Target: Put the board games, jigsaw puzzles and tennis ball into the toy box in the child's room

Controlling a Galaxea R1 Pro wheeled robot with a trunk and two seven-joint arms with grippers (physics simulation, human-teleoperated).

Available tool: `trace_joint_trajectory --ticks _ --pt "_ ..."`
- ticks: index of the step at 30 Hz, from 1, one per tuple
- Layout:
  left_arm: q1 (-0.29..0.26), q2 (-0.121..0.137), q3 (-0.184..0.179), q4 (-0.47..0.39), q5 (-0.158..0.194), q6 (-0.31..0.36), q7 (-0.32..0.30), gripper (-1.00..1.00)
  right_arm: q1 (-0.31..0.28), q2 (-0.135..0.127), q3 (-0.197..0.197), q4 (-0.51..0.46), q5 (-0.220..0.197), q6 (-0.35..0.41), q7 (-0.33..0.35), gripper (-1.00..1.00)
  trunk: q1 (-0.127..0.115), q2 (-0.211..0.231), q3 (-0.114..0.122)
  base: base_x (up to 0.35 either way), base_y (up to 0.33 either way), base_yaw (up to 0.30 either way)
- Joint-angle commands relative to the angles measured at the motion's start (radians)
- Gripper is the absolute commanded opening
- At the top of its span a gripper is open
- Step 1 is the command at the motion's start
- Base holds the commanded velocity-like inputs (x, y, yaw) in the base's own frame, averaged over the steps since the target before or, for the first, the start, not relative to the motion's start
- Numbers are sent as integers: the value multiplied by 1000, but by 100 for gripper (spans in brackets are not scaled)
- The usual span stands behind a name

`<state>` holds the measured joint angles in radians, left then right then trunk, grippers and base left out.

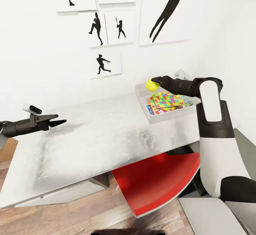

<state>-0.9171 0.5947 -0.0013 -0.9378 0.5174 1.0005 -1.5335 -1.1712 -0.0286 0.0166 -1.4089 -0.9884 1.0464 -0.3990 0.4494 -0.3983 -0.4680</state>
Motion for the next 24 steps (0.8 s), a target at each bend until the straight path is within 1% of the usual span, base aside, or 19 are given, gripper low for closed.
trace_joint_trajectory --ticks 1,3,9,15,17,21,24 --pt "12 0 -1 1 2 10 -3 100 8 -4 1 -7 -32 1 -11 -100 1 -2 0 0 0 0" --pt "37 0 0 2 3 9 -3 100 24 -8 1 -16 -56 1 -11 -100 1 -2 3 0 0 0" --pt "105 1 0 2 2 1 -4 100 43 -11 2 -38 -73 1 -11 -100 1 -2 13 0 0 0" --pt "119 1 3 2 1 -12 -4 100 47 -10 4 -47 -75 1 -11 -100 1 -2 23 0 0 0" --pt "120 3 4 2 1 -13 -4 100 61 -10 5 -49 -75 1 -11 -100 1 -2 27 0 0 0" --pt "121 12 8 2 0 -15 -4 100 130 -10 1 -50 -74 1 -8 -100 1 -2 33 0 0 0" --pt "121 15 9 2 1 -14 -4 100 145 -10 1 -50 -74 1 1 -100 1 -2 38 0 0 0"
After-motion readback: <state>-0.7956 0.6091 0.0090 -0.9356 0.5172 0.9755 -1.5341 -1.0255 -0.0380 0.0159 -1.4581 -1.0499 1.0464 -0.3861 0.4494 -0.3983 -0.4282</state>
